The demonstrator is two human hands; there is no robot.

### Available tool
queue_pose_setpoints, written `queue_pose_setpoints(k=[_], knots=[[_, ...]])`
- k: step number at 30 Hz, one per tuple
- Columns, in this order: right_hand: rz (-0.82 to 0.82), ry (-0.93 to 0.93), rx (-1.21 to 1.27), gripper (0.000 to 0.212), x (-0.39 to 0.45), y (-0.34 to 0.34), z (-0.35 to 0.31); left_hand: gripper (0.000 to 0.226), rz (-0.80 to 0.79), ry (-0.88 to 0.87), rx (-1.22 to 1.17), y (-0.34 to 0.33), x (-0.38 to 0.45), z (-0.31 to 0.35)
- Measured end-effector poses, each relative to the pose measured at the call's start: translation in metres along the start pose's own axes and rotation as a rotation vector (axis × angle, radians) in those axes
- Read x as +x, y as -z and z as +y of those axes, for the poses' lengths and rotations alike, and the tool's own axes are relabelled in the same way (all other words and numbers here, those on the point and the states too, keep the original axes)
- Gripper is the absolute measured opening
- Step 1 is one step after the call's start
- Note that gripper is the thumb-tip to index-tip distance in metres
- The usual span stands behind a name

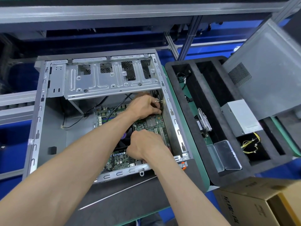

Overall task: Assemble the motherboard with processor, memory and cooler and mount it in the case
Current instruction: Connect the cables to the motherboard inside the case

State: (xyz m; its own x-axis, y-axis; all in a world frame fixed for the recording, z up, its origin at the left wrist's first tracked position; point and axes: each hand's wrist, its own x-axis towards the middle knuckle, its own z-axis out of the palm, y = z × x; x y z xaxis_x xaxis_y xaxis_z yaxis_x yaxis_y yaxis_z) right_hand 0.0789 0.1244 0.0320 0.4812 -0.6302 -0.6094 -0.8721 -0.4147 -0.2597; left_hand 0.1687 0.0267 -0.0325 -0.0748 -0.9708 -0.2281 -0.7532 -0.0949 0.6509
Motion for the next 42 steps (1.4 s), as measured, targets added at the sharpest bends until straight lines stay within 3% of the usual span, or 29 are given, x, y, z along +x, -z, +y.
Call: queue_pose_setpoints(k=[42], knots=[[-0.01,-0.002,0.003,0.017,-0.0002,0.0016,0.0003,0.017,0.006,-0.011,0.015,-0.0012,0.0034,0.0001]])
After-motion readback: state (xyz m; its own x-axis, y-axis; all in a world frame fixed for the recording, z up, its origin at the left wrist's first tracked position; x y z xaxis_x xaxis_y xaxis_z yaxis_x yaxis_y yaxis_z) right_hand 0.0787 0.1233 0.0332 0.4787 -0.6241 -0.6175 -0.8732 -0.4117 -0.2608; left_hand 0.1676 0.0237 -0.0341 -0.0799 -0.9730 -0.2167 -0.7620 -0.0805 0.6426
